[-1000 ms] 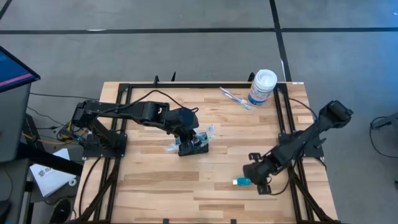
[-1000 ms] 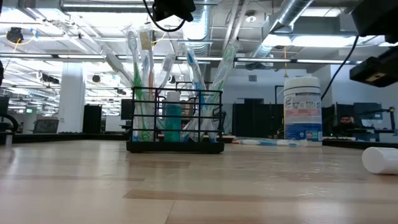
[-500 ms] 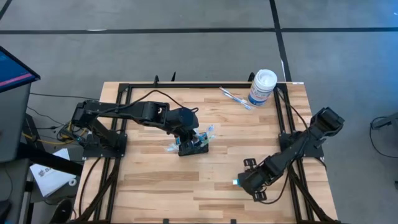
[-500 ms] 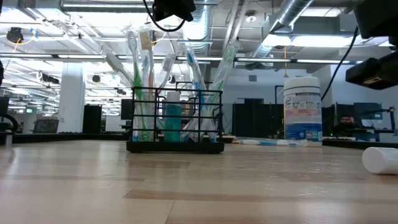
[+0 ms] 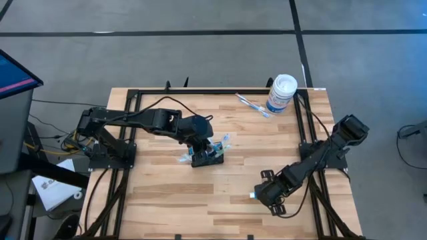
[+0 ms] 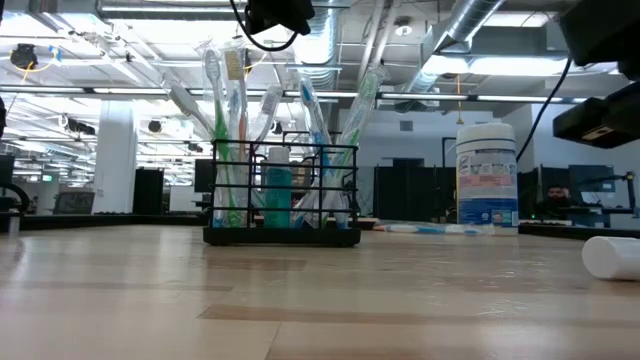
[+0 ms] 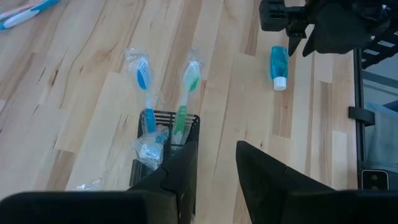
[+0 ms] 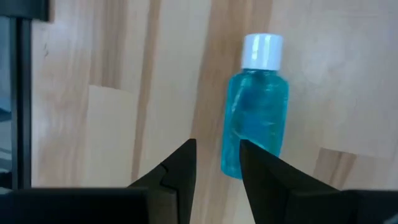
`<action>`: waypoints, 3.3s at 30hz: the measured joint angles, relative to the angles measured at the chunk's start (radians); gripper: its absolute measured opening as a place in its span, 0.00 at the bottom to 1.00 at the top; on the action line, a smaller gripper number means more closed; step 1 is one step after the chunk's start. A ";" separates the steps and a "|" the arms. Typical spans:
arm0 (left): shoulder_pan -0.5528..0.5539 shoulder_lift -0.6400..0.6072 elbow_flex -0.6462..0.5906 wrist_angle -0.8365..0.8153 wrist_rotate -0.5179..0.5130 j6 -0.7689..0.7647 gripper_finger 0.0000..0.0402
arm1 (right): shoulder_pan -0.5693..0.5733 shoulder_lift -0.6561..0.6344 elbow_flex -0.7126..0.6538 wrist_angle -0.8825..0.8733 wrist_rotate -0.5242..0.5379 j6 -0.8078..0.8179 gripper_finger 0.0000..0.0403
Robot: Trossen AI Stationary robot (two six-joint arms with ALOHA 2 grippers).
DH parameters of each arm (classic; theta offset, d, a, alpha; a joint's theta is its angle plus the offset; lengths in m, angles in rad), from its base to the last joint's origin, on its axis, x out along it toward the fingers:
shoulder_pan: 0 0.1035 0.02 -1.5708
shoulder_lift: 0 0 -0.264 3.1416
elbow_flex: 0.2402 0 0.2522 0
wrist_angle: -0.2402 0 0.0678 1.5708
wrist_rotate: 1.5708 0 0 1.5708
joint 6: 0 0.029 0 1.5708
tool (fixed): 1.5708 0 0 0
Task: Pick & Place toothbrushing station
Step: Put the blue mouthwash into the wire organizer
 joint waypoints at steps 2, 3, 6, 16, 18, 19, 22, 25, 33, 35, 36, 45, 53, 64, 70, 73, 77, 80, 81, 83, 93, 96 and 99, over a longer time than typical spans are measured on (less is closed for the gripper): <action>0.000 0.000 0.000 0.000 0.000 0.000 0.27 | 0.002 0.000 0.000 0.003 -0.001 -0.007 0.28; 0.000 0.000 0.000 0.000 0.000 0.000 0.27 | 0.002 0.000 0.000 0.004 -0.001 -0.009 0.28; 0.000 0.000 0.000 0.000 0.000 0.000 0.27 | 0.000 0.000 0.000 0.008 -0.001 -0.026 0.29; 0.000 0.000 0.000 0.000 0.000 0.000 0.27 | -0.007 0.002 0.000 0.013 0.004 -0.041 0.49; 0.000 0.000 0.000 0.000 0.000 0.000 0.27 | -0.007 0.002 -0.001 0.014 0.011 -0.043 0.52; 0.000 0.000 0.000 0.000 0.000 0.000 0.27 | -0.006 0.002 -0.005 0.017 0.012 -0.042 0.53; 0.000 0.000 0.000 0.000 0.000 0.000 0.27 | -0.007 0.003 -0.013 0.008 0.025 -0.042 0.55; 0.000 0.000 0.000 0.000 0.000 0.000 0.27 | -0.007 0.003 -0.013 0.013 0.031 -0.042 0.56; 0.000 0.000 0.000 -0.001 0.000 0.000 0.27 | -0.008 0.040 -0.012 0.013 0.061 -0.042 0.56; 0.000 0.000 0.000 0.000 0.000 0.000 0.27 | -0.008 0.067 -0.012 0.018 0.061 -0.042 0.56; 0.000 0.000 0.000 -0.001 0.000 0.000 0.27 | -0.008 0.082 -0.012 0.017 0.060 -0.042 0.56; 0.000 0.000 0.000 0.000 0.000 0.000 0.27 | -0.018 0.162 -0.005 0.006 0.064 -0.039 0.56; 0.000 0.000 0.000 0.000 0.000 0.000 0.27 | -0.018 0.142 -0.009 -0.006 0.070 -0.024 0.56; 0.000 0.000 0.000 0.000 0.000 0.000 0.27 | -0.017 0.141 -0.010 -0.017 0.089 -0.020 0.37; 0.000 0.000 0.000 0.000 0.000 0.000 0.27 | -0.018 0.141 -0.010 -0.018 0.090 -0.019 0.37; 0.000 0.000 0.000 0.000 0.000 0.000 0.27 | -0.018 0.141 -0.011 -0.019 0.090 -0.016 0.42; 0.000 0.000 0.000 0.000 0.000 0.000 0.27 | -0.018 0.142 -0.011 -0.022 0.089 -0.016 0.48; 0.000 0.000 0.000 0.000 0.000 0.000 0.27 | -0.017 0.142 -0.011 -0.024 0.089 -0.016 0.50; 0.000 0.000 0.000 0.000 0.000 0.000 0.27 | -0.017 0.142 -0.011 -0.024 0.089 -0.016 0.50; 0.000 0.000 0.000 0.000 0.000 0.000 0.27 | -0.017 0.142 -0.011 -0.025 0.088 -0.016 0.50; 0.000 0.000 0.000 0.000 0.000 0.000 0.27 | -0.018 0.148 0.045 -0.138 0.063 -0.023 0.43; 0.000 0.000 0.000 0.000 0.001 0.000 0.27 | -0.012 0.145 0.075 -0.176 0.092 -0.028 0.42; 0.000 0.000 0.000 0.000 0.001 0.000 0.27 | -0.011 0.146 0.073 -0.205 0.105 -0.029 0.42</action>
